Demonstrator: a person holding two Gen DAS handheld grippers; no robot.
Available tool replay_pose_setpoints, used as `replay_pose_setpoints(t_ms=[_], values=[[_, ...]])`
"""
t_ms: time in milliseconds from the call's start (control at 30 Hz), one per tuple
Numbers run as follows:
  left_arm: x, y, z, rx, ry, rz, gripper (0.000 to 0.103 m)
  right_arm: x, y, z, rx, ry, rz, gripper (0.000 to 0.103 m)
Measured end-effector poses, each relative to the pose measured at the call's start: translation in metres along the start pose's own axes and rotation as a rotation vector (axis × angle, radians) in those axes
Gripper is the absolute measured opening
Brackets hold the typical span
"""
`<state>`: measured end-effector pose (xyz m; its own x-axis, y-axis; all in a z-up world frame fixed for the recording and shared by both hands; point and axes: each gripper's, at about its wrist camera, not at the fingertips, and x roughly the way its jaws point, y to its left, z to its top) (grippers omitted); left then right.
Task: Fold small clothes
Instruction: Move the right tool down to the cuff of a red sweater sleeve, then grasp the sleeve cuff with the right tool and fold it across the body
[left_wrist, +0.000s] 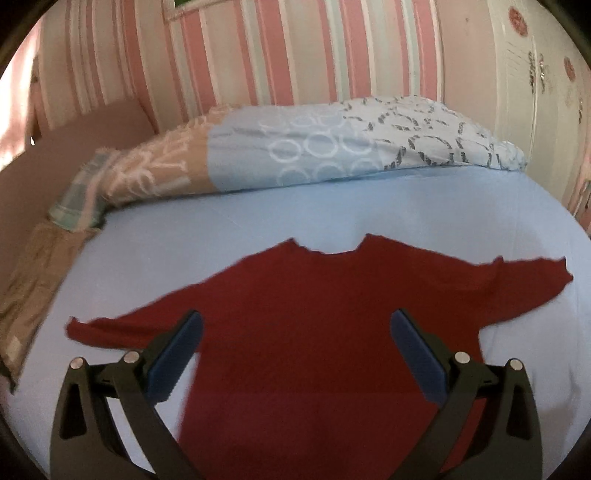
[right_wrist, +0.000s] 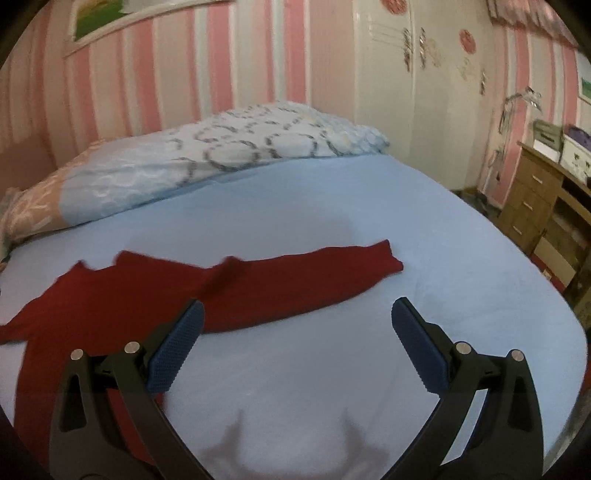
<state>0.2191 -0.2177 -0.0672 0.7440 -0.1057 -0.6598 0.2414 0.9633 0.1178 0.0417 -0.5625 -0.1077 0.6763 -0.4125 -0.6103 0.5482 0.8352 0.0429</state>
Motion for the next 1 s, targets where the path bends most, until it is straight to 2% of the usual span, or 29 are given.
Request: replay_pose_setpoints(t_ms=[233,467,600,733,800,1000], values=[[0.067,-0.050,0.020,0.002,0.017,0.045,0.102,0.104,-0.041,0.010,0.061,0.108,-0.060,0.100],[0.126,-0.091,0.022,0.001,0.074,0.046,0.101,0.159,-0.056,0.007,0.025,0.175,-0.107,0.100],[0.147,-0.113,0.021,0.005,0.106,0.050,0.101,0.191,-0.069,0.008,0.040,0.255,-0.108,0.099],[0.155,-0.134,0.017,0.034,0.106,0.065,0.102,0.214,-0.079,0.012,0.050,0.312,-0.121,0.085],[0.156,-0.140,0.015,0.059,0.104,0.072,0.102,0.222,-0.083,0.012,0.074,0.343,-0.102,0.083],[0.158,-0.139,0.012,0.093,0.106,0.088,0.101,0.234,-0.083,0.014,0.129,0.354,-0.086,0.083]])
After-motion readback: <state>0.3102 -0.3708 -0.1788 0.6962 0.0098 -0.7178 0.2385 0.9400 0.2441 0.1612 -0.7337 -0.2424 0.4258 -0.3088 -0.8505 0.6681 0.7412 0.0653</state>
